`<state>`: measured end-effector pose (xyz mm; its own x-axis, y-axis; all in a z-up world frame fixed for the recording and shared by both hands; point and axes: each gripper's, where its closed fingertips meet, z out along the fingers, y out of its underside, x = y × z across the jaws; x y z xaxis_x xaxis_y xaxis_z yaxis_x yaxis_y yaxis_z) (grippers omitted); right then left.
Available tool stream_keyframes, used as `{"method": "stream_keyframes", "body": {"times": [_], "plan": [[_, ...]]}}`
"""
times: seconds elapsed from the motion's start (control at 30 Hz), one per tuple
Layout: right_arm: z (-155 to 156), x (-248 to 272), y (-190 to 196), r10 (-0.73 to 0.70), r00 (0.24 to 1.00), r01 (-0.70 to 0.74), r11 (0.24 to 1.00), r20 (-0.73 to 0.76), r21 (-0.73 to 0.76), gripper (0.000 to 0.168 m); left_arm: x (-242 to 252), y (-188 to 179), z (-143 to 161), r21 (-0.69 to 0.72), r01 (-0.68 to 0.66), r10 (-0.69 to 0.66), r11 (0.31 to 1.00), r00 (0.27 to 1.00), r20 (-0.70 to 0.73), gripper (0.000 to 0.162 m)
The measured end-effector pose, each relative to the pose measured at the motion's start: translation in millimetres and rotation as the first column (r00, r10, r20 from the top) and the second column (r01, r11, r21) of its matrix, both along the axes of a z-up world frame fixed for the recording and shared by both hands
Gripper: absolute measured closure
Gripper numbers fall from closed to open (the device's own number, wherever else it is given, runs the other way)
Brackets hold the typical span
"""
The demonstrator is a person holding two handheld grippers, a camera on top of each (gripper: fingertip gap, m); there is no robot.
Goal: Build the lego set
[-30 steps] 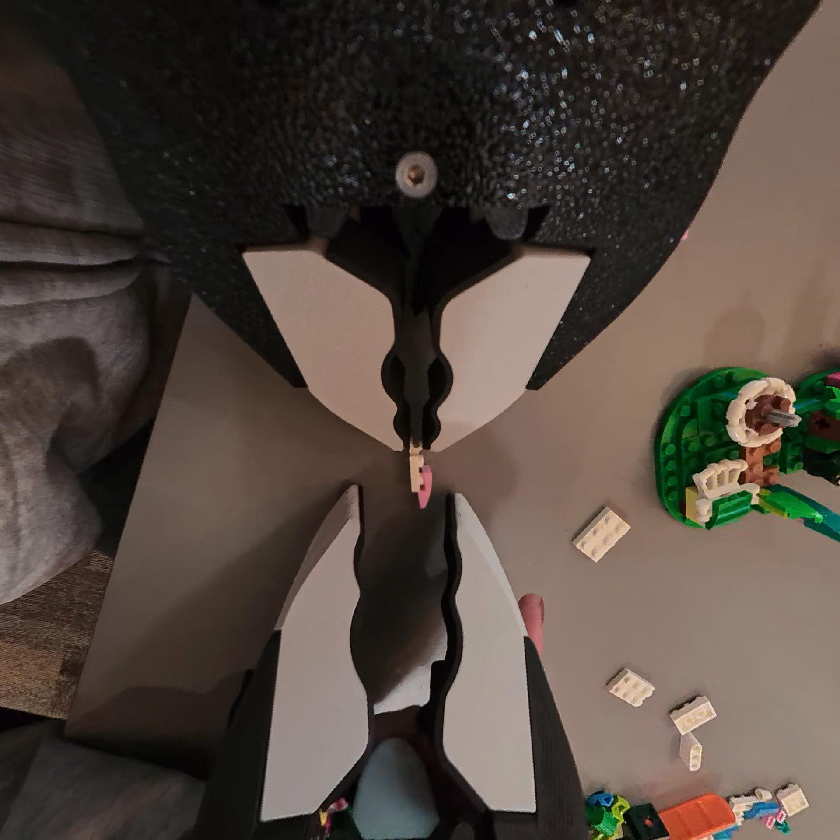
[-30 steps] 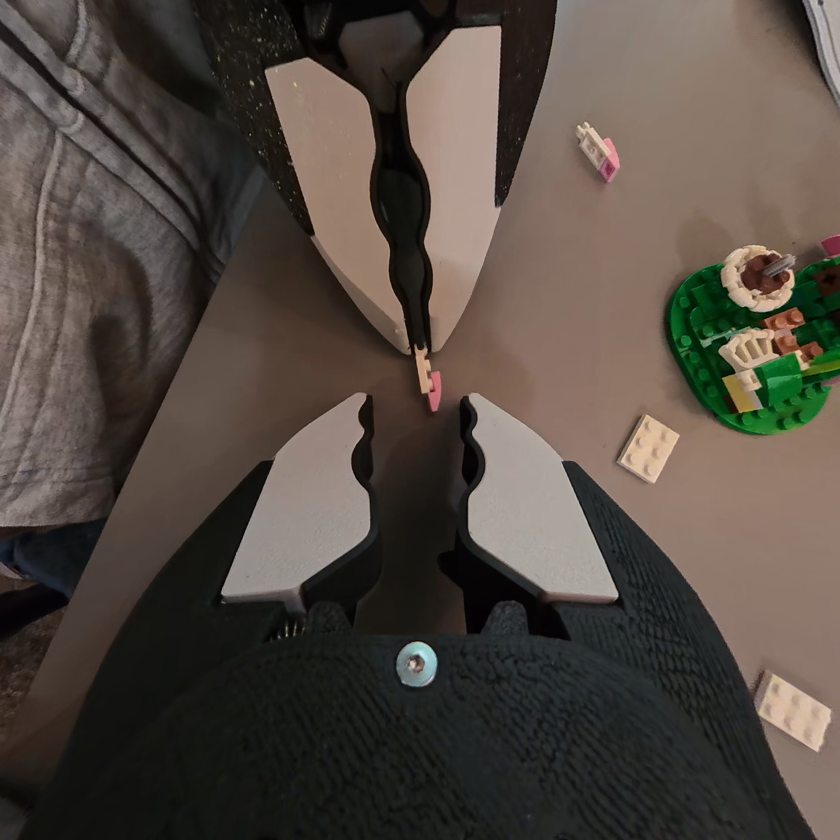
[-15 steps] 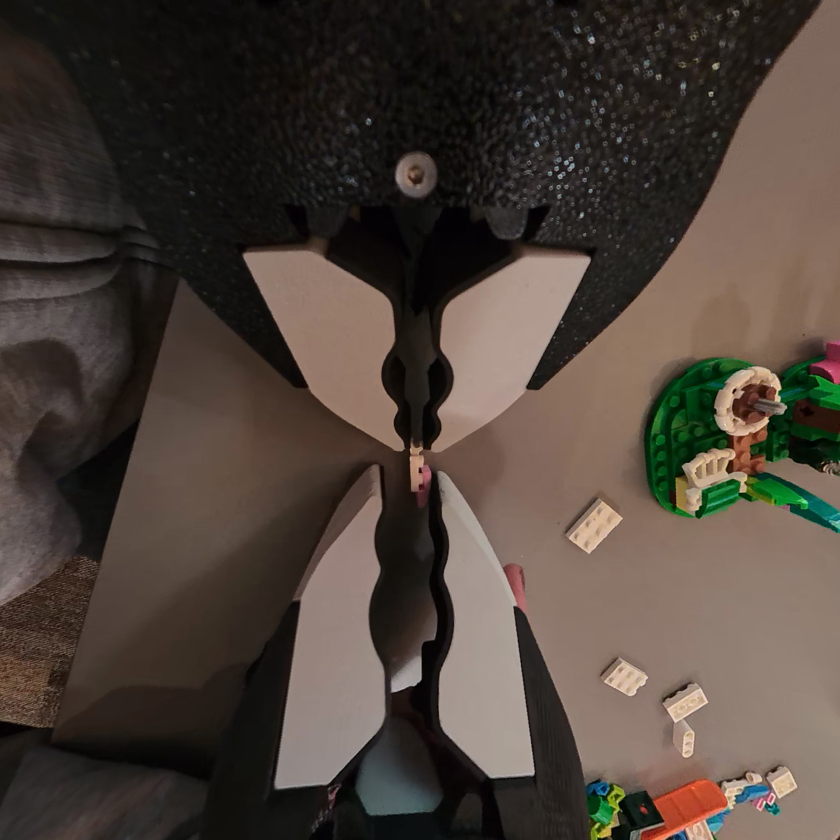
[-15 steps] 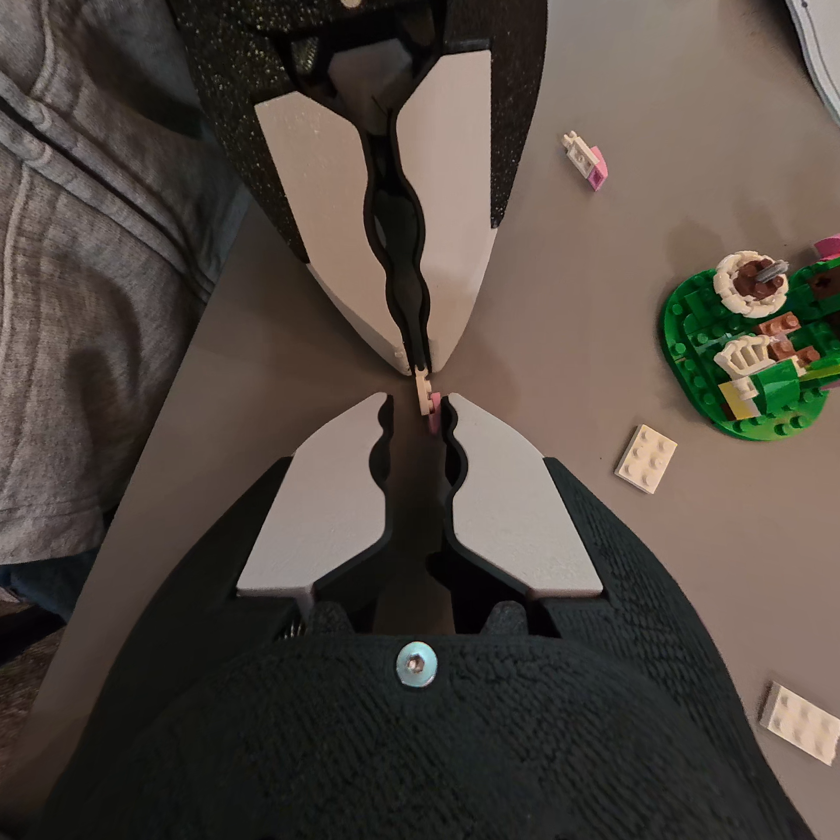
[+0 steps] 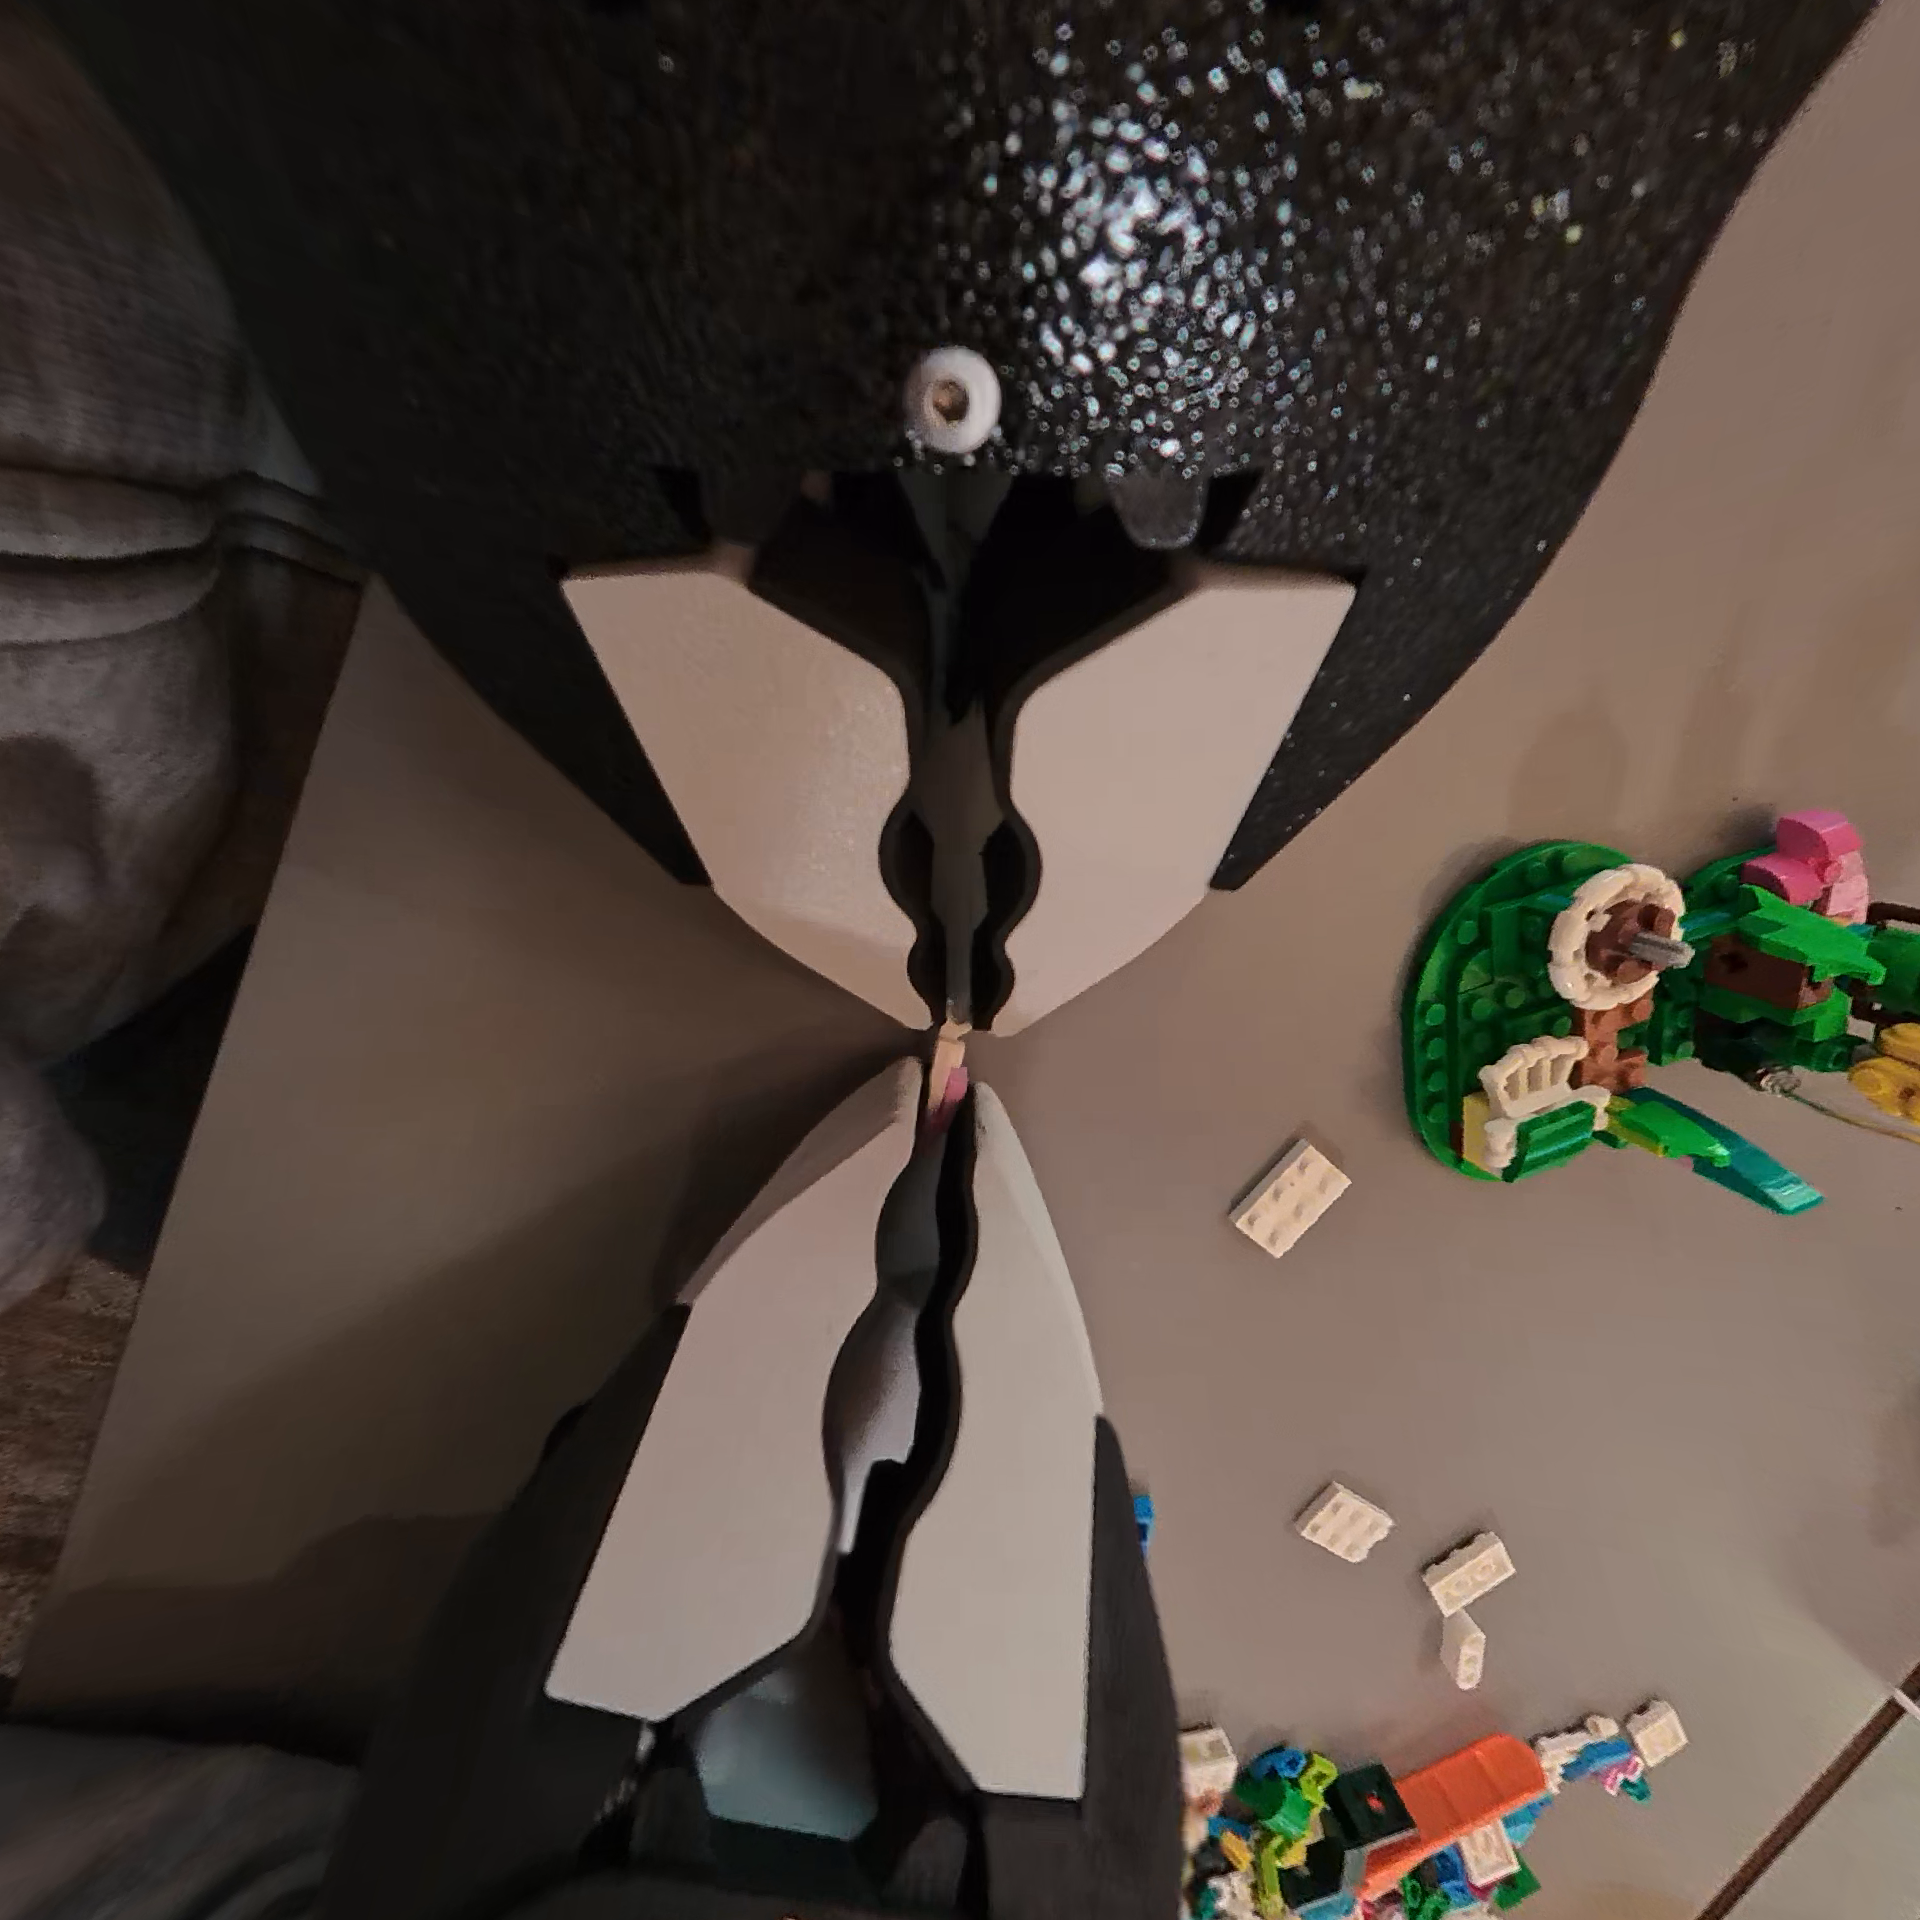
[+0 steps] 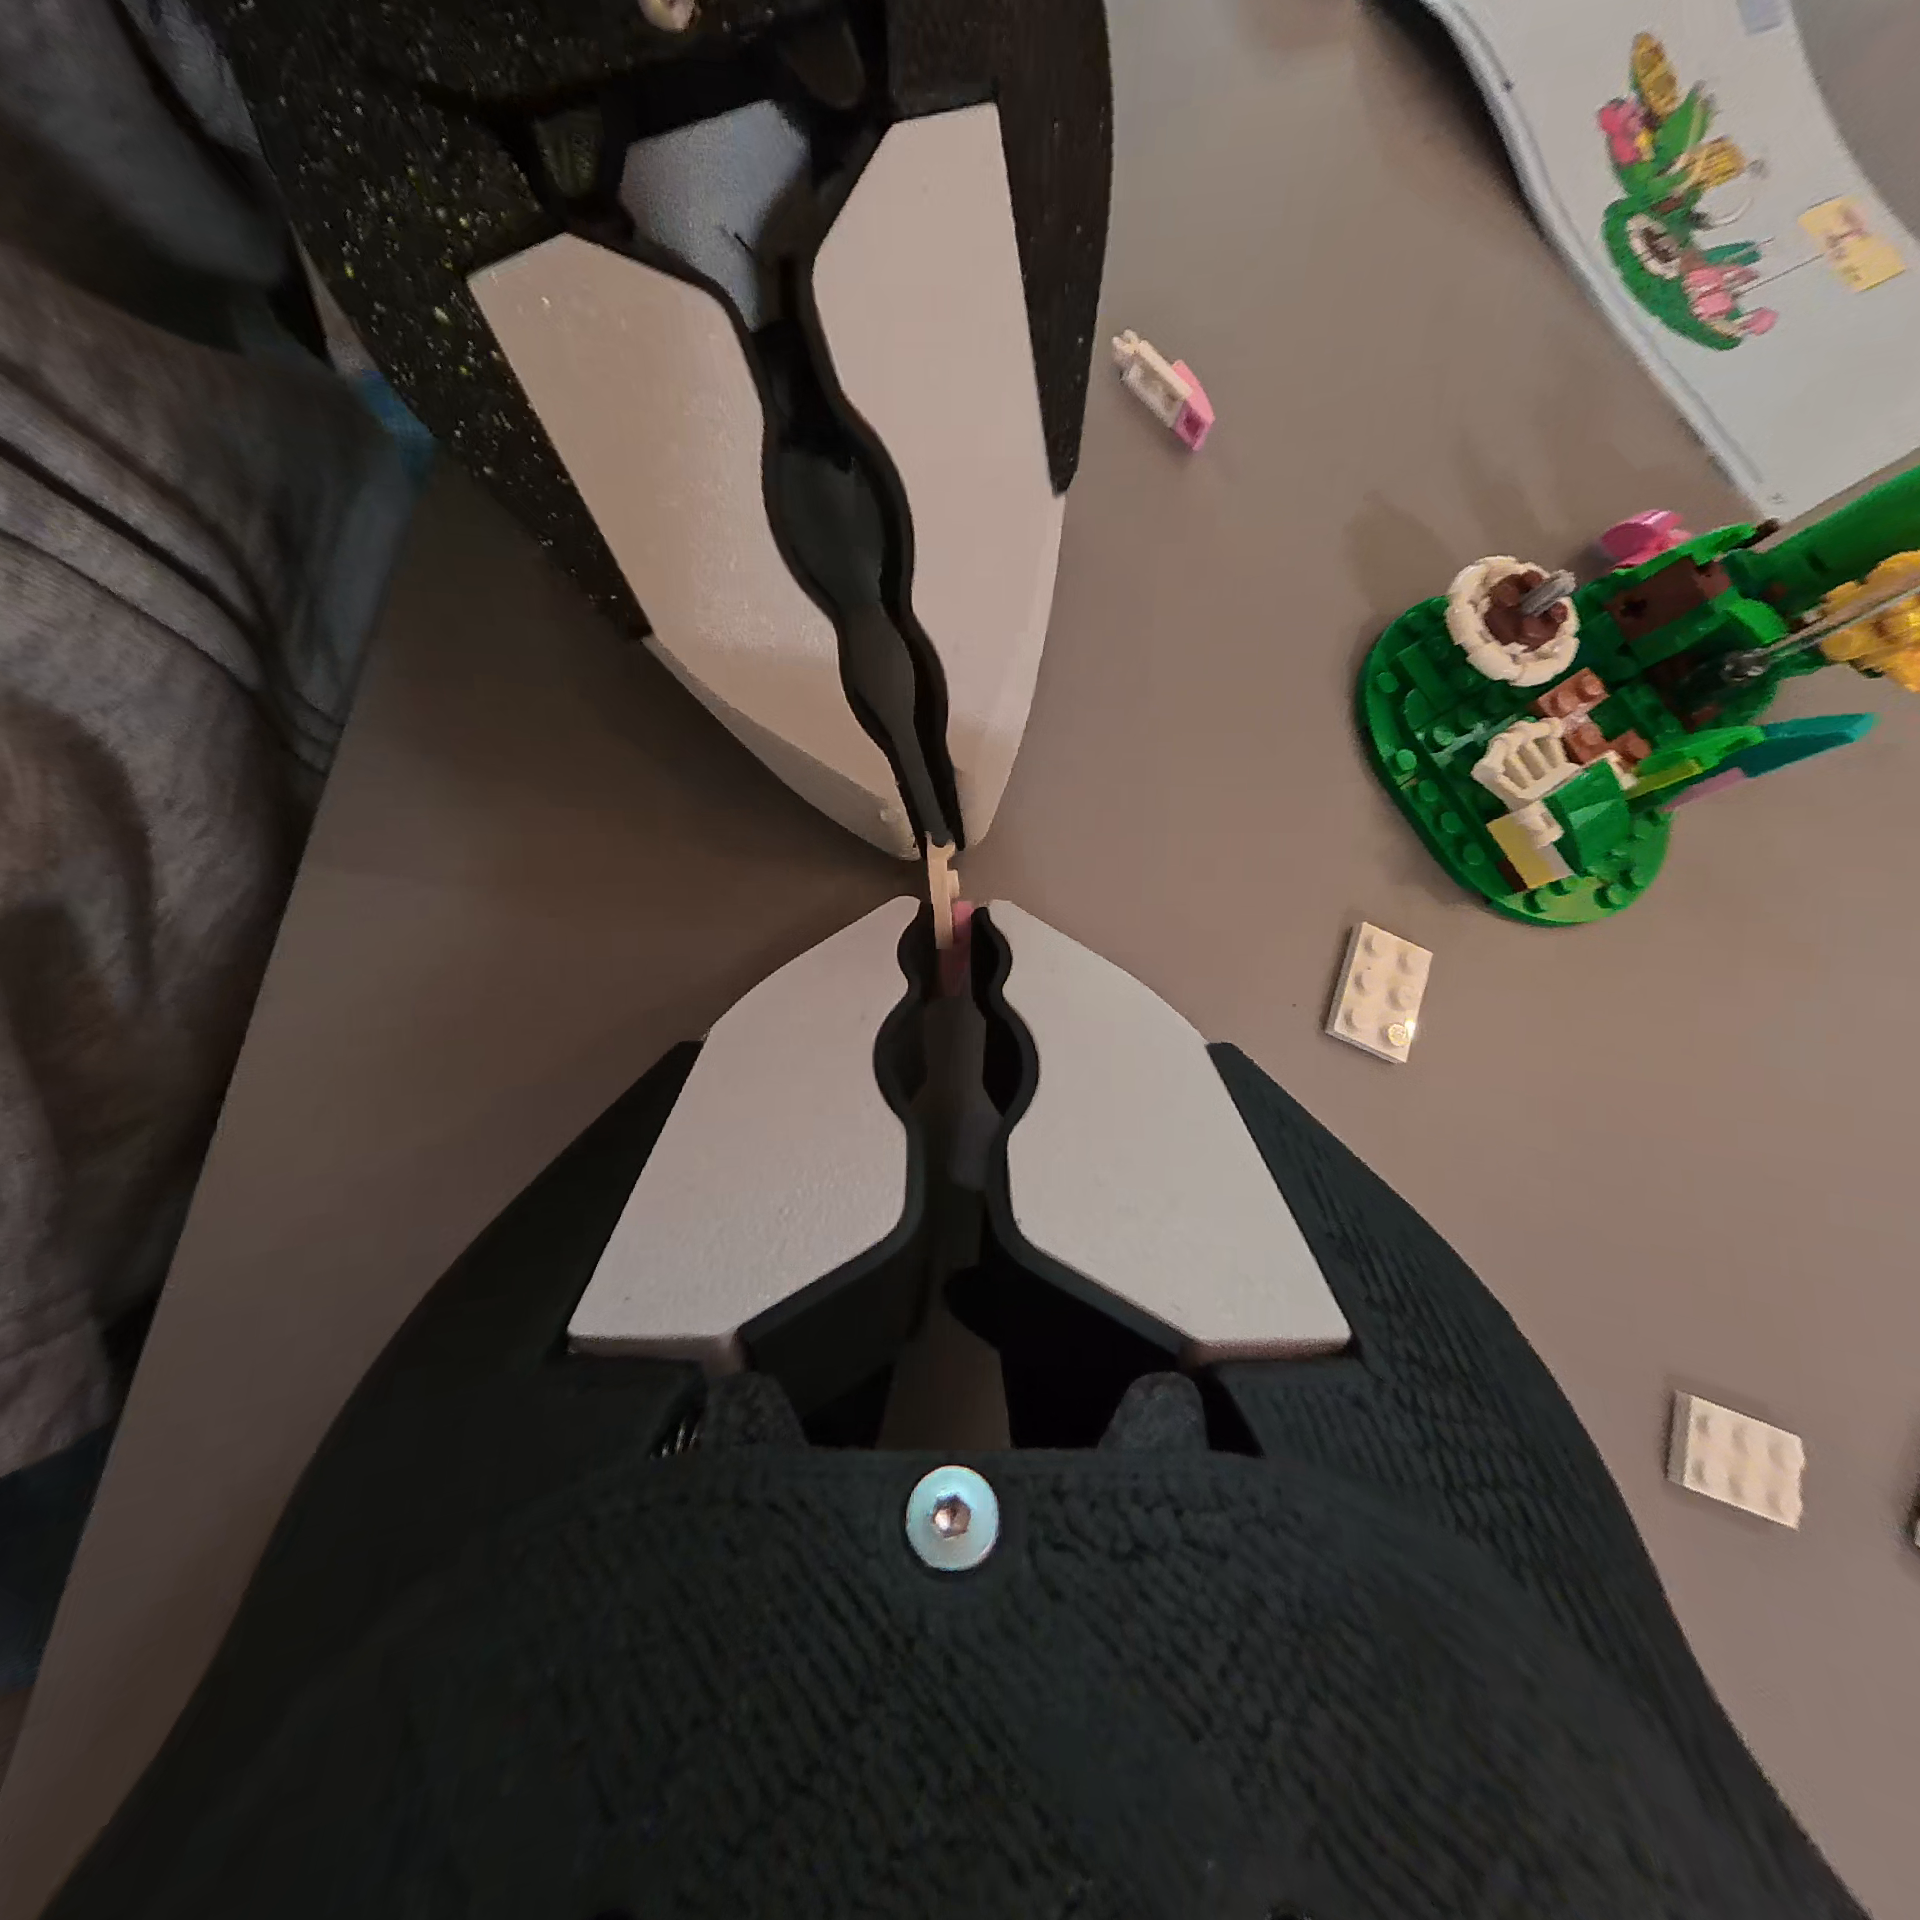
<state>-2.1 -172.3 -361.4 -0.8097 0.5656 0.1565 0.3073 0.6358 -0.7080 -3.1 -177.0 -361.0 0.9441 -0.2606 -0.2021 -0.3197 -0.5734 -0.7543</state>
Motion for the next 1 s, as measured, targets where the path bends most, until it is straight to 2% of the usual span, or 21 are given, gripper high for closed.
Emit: {"method": "stream_keyframes", "body": {"times": [0.03, 0.2, 0.37, 0.47, 0.57, 0.6, 0.67, 0.73, 0.87, 1.0], "plan": [[0.8, -0.5, 0.0, -0.004, 1.0, 0.004, 1.0, -0.014, -0.005, 0.163, -0.3, 0.1, 1.2, 0.006, -0.002, 0.002, 1.0, 1.0, 0.008, 0.158], [4.6, -2.1, 0.1, 0.01, 0.992, -0.006, 0.999, -0.124, 0.032, 0.163, -1.2, 0.1, 4.7, 0.028, -0.009, 0.009, 1.0, 1.0, 0.018, 0.158], [7.9, -4.9, 0.8, 0.066, 0.965, -0.033, 0.991, -0.254, 0.13, 0.164, -3.1, 0.4, 7.8, 0.058, -0.018, 0.018, 0.998, 1.0, -0.011, 0.158], [8.5, -4.7, -0.1, 0.097, 0.954, -0.053, 0.986, -0.282, 0.159, 0.163, -2.1, -0.5, 7.6, 0.057, -0.012, 0.013, 0.998, 1.0, -0.017, 0.158], [11.6, -6.2, -2.7, 0.044, 0.968, -0.03, 0.998, -0.247, 0.061, 0.162, -4.2, -2.4, 8.8, 0.054, -0.023, 0.024, 0.998, 1.0, -0.019, 0.157], [15.8, -5.9, -5.2, 0.027, 0.972, -0.027, 1.0, -0.235, 0.003, 0.151, -6.5, -3.8, 9.5, 0.048, -0.036, 0.036, 0.998, 0.999, -0.016, 0.157], [27.8, -7.0, -8.0, -0.007, 0.973, -0.016, 0.995, -0.231, -0.099, 0.145, -15.2, -9.3, 11.2, 0.044, -0.074, 0.075, 0.996, 0.996, -0.037, 0.157], [40.3, -14.3, -2.5, -0.059, 0.953, 0.017, 0.99, -0.298, -0.142, 0.138, -24.6, -20.1, 15.7, 0.05, -0.117, 0.12, 0.992, 0.992, -0.046, 0.157], [56.0, -28.8, 10.9, -0.174, 0.89, 0.107, 0.978, -0.421, -0.18, 0.141, -50.1, -57.6, 25.1, 0.068, -0.236, 0.24, 0.969, 0.969, -0.057, 0.157], [73.4, -39.3, 5.0, -0.297, 0.844, 0.167, 0.937, -0.447, -0.307, 0.143, -77.4, -87.4, 26.0, 0.083, -0.357, 0.362, 0.931, 0.929, -0.07, 0.158]]}}
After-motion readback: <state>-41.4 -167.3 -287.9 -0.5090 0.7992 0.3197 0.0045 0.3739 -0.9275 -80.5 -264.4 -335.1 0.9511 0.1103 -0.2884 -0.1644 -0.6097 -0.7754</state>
